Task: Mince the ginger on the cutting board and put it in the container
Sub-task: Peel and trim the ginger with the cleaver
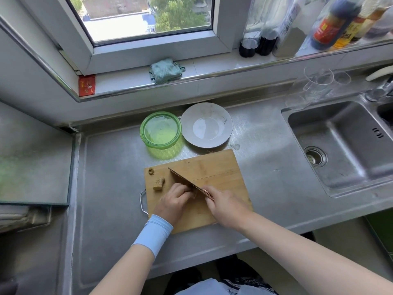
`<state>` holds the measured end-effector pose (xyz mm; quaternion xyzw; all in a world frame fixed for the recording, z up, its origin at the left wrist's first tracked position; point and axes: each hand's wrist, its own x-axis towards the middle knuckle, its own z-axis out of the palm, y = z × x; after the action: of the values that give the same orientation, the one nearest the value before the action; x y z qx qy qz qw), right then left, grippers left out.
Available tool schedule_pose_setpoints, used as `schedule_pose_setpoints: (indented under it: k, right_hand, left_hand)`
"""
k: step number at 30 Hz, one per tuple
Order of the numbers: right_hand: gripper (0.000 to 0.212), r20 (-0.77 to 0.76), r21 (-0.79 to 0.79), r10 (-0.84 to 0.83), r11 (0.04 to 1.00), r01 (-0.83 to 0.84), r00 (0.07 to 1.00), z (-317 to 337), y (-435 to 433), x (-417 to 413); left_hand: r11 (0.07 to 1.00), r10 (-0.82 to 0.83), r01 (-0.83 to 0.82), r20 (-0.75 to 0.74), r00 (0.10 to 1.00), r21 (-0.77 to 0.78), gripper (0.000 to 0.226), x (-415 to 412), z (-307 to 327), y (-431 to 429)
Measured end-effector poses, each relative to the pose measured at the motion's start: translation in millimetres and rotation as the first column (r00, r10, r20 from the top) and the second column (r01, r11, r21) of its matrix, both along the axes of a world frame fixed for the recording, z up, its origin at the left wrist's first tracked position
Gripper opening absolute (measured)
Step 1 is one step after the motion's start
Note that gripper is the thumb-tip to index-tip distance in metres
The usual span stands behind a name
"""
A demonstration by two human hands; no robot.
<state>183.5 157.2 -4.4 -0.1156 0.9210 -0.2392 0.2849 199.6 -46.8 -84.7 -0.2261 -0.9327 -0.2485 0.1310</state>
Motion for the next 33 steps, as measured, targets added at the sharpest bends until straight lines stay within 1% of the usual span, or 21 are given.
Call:
schedule_pose_setpoints:
  k: [6,10,14,22,26,33]
  right_hand:
    - [0.039,-0.122,-0.001,0.051,0.999,-0.051,0.991,5.0,2.9,12.9]
    - [0.040,-0.182,0.012,0.098,0.995,-0.097,0.978,3.4,7.5,24.3]
    - [0.041,-0.216,0.000,0.111,0.994,-0.113,0.970,2.4,13.0,28.0]
    - [0.039,-0.163,0.027,0.100,0.995,-0.096,0.982,15.4,16.5,22.7]
    - [0.037,-0.144,0.027,0.107,0.994,-0.104,0.984,21.2,16.4,21.8]
    - [0.035,-0.127,0.031,0.122,0.992,-0.119,0.984,23.3,14.8,21.8]
  left_hand:
    - [1.000,0.006,-0.005,-0.072,0.997,0.022,0.021,-1.4,-4.4,-2.3]
    - [0.999,0.025,-0.029,-0.142,0.990,-0.023,0.025,-0.8,-18.1,-4.6]
    - [0.999,0.027,-0.033,-0.155,0.988,-0.030,0.023,-1.5,-29.3,-7.4]
    - [1.000,0.019,-0.017,-0.126,0.992,0.015,0.023,-3.2,-21.0,-5.7]
    - [1.000,0.014,-0.013,-0.087,0.996,0.004,0.026,-3.6,-19.4,-7.5]
    - [0.999,0.014,-0.011,-0.070,0.997,0.036,0.022,-4.4,-16.3,-6.2]
